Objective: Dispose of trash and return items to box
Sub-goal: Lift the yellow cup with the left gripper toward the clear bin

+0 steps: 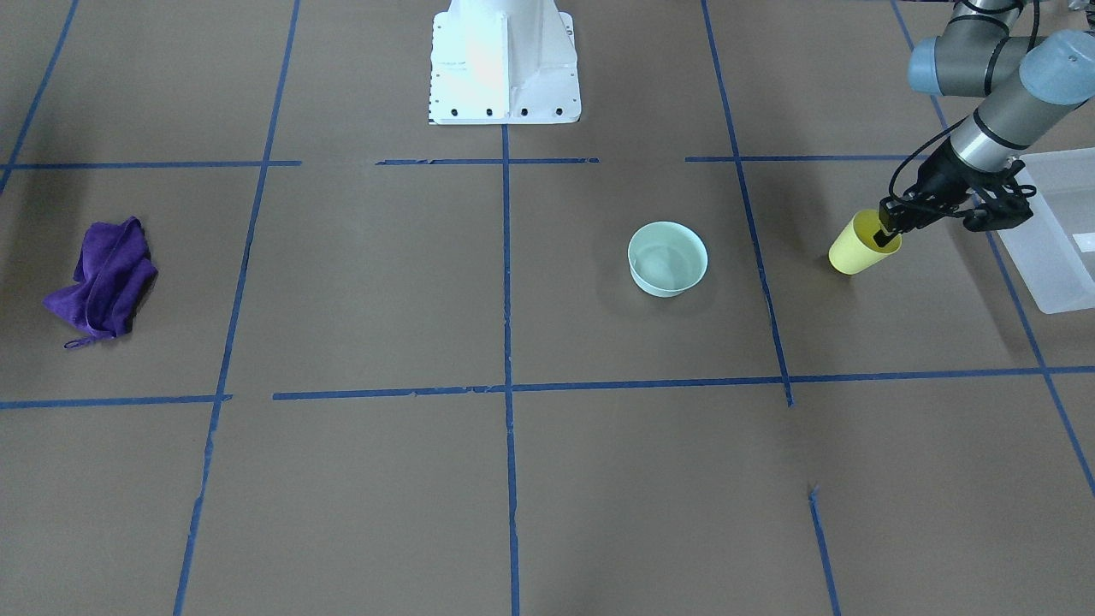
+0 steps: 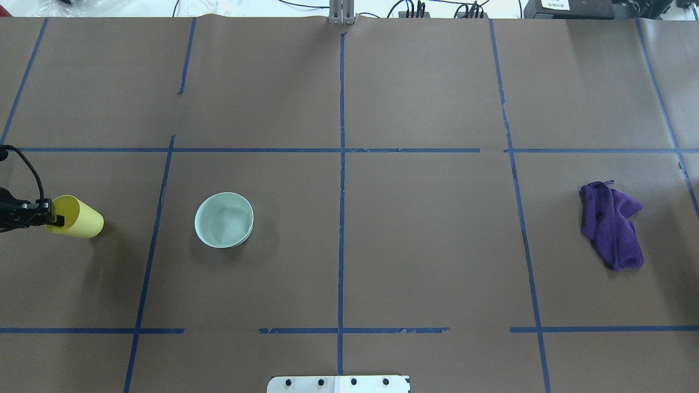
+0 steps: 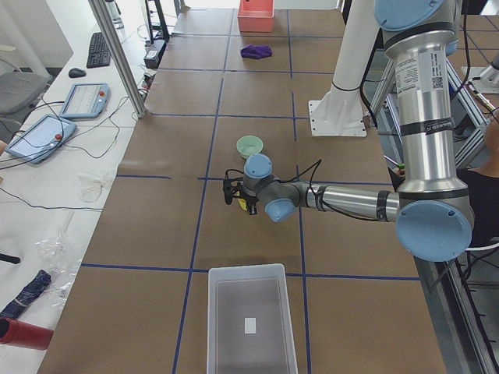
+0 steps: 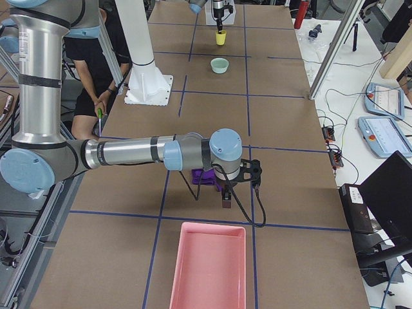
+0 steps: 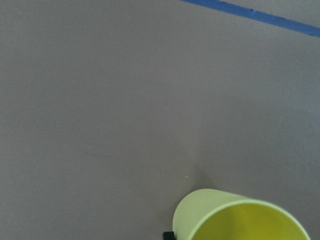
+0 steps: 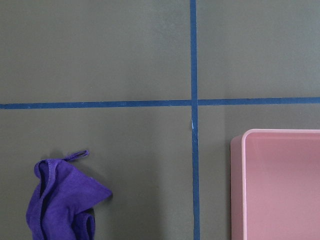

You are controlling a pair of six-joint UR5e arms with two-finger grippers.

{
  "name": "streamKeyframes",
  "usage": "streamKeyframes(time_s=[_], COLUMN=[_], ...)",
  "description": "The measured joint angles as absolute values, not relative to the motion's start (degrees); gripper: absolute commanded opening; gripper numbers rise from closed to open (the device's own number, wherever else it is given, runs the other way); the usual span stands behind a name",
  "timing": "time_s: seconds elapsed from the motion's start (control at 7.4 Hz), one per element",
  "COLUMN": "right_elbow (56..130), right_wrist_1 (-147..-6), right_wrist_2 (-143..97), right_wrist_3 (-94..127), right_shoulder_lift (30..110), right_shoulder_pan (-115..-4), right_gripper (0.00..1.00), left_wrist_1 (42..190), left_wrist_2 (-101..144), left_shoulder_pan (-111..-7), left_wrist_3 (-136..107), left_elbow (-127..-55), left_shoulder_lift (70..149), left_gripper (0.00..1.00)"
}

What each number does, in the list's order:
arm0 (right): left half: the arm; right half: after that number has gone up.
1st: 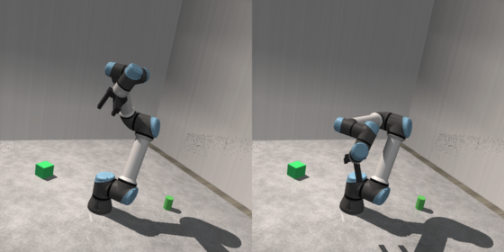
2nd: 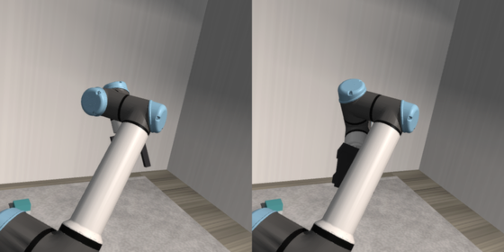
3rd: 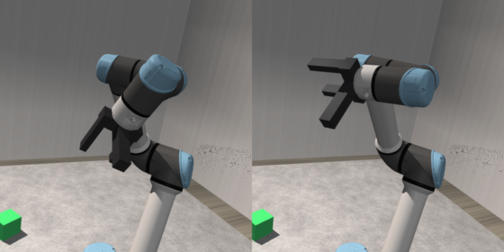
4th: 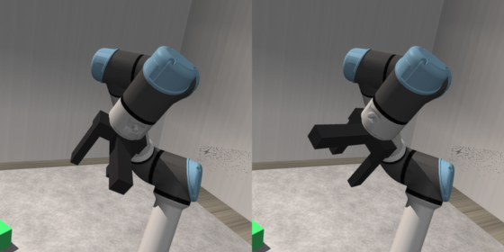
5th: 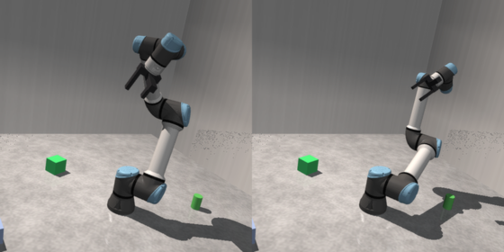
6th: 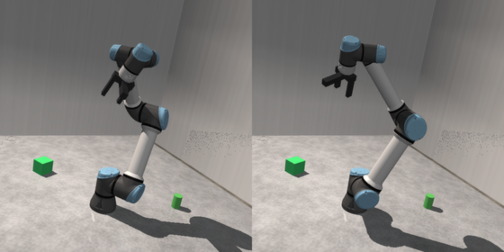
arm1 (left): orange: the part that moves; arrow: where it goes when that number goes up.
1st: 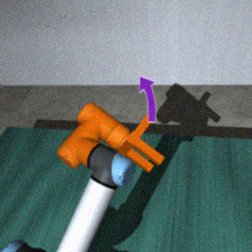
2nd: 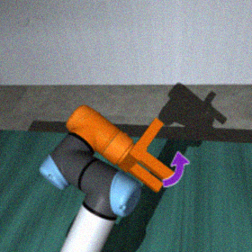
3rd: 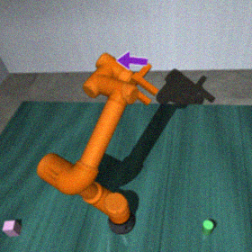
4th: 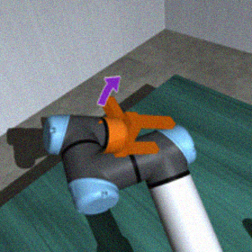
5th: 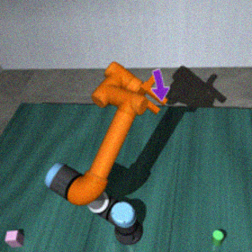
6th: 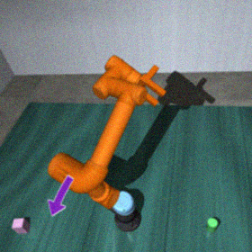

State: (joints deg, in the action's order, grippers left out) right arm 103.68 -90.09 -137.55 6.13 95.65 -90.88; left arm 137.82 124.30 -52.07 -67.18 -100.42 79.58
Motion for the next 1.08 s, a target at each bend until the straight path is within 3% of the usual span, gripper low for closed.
streamKeyframes(time_s=[0.68,1.08], right_elbow=[109.4,109.5], right_wrist_1=[-90.0,-89.0], right_wrist_2=[-137.5,-136.4], right_wrist_3=[7.5,18.0], right_shoulder_lift=[94.0,92.2], right_shoulder_pan=[-85.2,-77.9], right_gripper=[1.0,1.0], left_wrist_1=[136.3,121.8], left_wrist_2=[131.2,131.2], left_shoulder_pan=[-58.3,-69.7], left_wrist_3=[-60.0,-38.4], left_elbow=[-103.1,-104.8], left_shoulder_lift=[78.4,79.7], left_gripper=[0.0,0.0])
